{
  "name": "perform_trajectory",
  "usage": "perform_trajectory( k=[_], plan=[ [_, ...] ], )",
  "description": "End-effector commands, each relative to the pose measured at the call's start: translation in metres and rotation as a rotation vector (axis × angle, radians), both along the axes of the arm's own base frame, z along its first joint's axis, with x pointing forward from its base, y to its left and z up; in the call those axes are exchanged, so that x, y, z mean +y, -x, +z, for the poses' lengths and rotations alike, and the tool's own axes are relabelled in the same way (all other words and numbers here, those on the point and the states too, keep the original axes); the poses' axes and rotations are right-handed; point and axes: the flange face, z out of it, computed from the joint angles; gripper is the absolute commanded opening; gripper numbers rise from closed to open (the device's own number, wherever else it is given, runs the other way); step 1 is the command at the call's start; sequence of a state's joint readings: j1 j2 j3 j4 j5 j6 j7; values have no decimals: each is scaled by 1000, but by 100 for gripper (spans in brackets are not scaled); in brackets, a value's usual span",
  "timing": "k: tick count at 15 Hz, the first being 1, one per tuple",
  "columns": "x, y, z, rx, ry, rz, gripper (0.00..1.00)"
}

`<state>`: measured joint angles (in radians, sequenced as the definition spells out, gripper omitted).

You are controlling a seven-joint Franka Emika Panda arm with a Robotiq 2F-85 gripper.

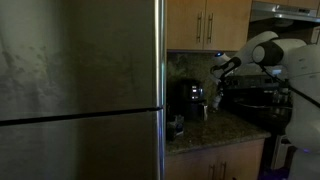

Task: Move the glass bottle to the right of the counter, close the air fryer, then move the cellars to the right of the counter

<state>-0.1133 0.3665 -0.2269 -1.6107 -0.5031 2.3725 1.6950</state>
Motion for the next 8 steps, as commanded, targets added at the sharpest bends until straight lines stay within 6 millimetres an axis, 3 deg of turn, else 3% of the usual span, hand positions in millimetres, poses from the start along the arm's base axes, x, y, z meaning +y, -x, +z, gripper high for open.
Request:
perform_trajectory(
  k=[1, 2, 3, 5, 8],
  plan=[
    [0, -5, -1, -15, 3, 0, 23],
    [0, -8, -2, -22, 5, 1, 23],
    [0, -10, -2, -25, 8, 1, 6],
    [-9, -21, -9, -30, 60, -24, 6],
    [-19, -33, 3, -23, 134, -60, 6]
  ],
)
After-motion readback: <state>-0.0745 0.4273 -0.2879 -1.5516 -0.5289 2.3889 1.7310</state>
